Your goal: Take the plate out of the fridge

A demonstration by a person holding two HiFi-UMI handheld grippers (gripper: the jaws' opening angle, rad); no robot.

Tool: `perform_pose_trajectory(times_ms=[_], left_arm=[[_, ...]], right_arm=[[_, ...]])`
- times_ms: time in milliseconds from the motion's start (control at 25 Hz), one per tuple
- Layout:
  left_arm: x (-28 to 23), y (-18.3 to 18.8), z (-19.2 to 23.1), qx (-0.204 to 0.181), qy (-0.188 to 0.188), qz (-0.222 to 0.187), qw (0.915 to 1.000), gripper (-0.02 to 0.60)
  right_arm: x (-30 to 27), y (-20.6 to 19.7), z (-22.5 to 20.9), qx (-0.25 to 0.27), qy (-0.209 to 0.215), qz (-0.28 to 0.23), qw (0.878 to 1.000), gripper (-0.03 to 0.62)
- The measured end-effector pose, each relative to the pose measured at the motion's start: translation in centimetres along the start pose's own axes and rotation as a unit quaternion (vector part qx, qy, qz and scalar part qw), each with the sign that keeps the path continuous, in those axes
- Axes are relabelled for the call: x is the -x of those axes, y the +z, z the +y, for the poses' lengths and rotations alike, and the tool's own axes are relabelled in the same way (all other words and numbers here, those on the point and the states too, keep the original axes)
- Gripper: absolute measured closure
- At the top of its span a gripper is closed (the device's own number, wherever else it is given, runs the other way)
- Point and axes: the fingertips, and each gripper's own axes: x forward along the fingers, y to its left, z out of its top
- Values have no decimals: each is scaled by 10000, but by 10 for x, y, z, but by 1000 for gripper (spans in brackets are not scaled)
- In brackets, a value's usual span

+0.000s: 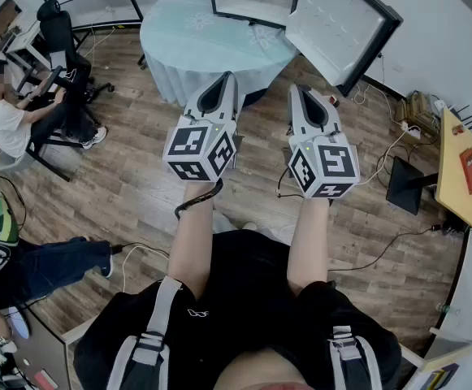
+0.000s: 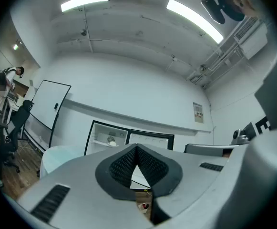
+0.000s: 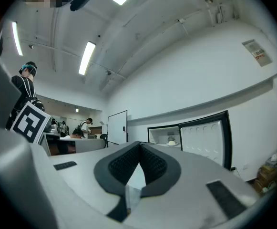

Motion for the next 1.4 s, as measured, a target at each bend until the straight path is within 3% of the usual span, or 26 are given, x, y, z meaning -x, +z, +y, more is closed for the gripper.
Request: perform_pose_trajectory(times_ms=[200, 440, 640, 920, 1080, 1280, 1400], left_arm=[[-2, -10, -18, -48, -163, 84, 9998, 581], [-4, -8, -36, -486, -456, 55, 9978, 581], [-9, -6, -26, -303, -520, -2, 9982, 581], [-25, -10, 6, 23, -496, 7, 9988, 581], [-32, -7, 41, -225, -251, 31, 9994, 581], [-44, 17, 99, -183, 122, -139, 9997, 581], [-54, 26, 119, -119, 141, -92, 9998, 581]], right_arm=[[7, 7, 9, 43, 112, -147, 9998, 599], [10, 12, 12, -26, 34, -426, 9991, 597], [8, 15, 2, -219, -192, -524, 9982, 597], [-18, 7, -6, -405, -374, -341, 9979, 597], [-48, -4, 0, -530, -397, -252, 9975, 597], [-101, 0, 35, -330, 20, -185, 9993, 597], [-120, 9, 34, -329, 16, -259, 9991, 597]])
